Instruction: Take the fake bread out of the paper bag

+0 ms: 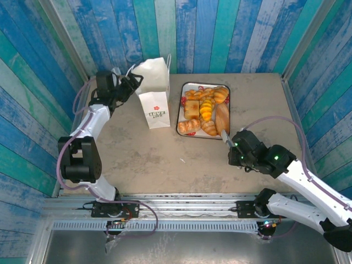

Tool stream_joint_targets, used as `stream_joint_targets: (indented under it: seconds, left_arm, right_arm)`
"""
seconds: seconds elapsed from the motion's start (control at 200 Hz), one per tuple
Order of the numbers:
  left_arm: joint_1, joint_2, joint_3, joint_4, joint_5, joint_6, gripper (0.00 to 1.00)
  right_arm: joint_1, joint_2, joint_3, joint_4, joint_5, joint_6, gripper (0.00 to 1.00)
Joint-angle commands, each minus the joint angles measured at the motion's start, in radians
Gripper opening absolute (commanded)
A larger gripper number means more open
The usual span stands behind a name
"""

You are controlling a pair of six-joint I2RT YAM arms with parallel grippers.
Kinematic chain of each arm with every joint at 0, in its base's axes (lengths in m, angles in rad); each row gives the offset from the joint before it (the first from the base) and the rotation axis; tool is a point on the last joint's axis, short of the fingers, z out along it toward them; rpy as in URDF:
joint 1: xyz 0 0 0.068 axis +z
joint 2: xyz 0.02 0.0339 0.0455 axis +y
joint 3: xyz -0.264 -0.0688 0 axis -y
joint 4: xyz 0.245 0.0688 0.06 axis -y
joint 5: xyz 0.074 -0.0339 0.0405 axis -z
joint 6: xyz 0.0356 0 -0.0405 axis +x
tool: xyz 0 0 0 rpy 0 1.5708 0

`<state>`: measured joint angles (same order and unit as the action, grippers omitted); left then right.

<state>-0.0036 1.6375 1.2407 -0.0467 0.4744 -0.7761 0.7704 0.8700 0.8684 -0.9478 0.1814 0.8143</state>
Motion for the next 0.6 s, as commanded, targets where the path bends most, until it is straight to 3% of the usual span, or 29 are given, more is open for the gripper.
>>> stream_joint_targets:
  seconds: [0.0, 0.596]
  left_arm:
    - [-0.005, -0.059, 0.017, -0.047, 0.012, 0.049, 0.97]
    - [-0.030, -0.123, 0.064, -0.080, 0.024, 0.078, 0.94]
  right_arm:
    - [0.005, 0.009, 0.001, 0.041, 0.020, -0.011, 0.21]
    - [0.006, 0.054, -0.032, 0.065, 0.035, -0.012, 0.20]
